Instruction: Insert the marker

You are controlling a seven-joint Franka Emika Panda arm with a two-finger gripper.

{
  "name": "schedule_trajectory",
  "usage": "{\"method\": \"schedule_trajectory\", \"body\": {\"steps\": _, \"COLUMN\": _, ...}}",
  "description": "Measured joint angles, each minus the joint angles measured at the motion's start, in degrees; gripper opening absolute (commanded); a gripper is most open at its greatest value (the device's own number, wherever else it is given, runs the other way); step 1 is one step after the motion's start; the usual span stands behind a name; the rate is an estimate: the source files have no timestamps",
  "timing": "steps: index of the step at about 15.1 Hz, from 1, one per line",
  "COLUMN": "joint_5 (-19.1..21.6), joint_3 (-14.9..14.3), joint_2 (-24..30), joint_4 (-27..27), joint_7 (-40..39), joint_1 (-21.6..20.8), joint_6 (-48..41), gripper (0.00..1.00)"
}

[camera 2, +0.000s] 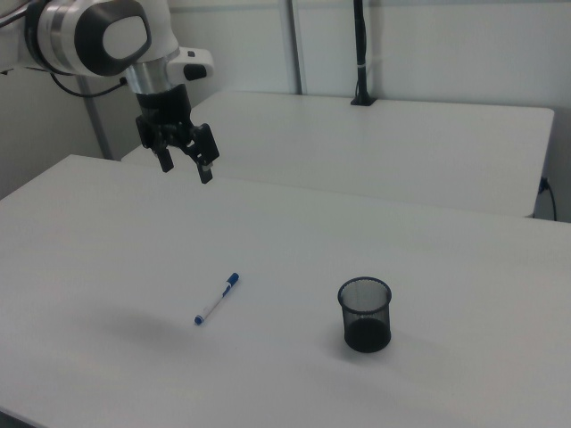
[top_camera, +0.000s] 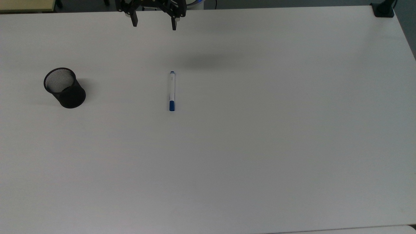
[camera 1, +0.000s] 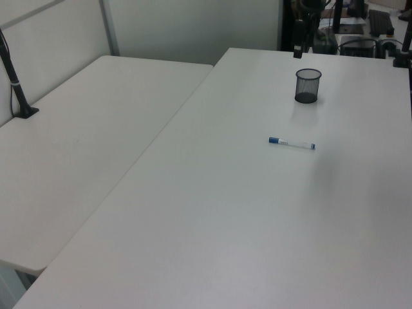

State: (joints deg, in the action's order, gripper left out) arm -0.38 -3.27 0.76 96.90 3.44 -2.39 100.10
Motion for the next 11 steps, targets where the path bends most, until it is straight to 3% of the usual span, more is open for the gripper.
{"method": "schedule_trajectory", "body": {"steps": 5, "joint_5": 0.0, "joint_3": 0.0, "joint_2": 0.0, "joint_4": 0.0, "joint_7": -1.2, "joint_1": 0.1, "joint_6": 0.0, "gripper": 1.0}}
{"method": "schedule_trajectory", "body": {"steps": 9, "joint_5": 0.0, "joint_3": 0.0, "joint_2": -0.4, "joint_4": 0.3, "joint_7": -13.0, "joint_1": 0.5, "joint_6": 0.0, "gripper": 1.0}}
{"method": "schedule_trajectory", "body": {"steps": 11, "joint_5": 0.0, "joint_3": 0.0, "joint_2": -0.8, "joint_4": 0.4, "joint_7": -15.2, "joint_1": 0.7, "joint_6": 0.0, "gripper": 1.0}}
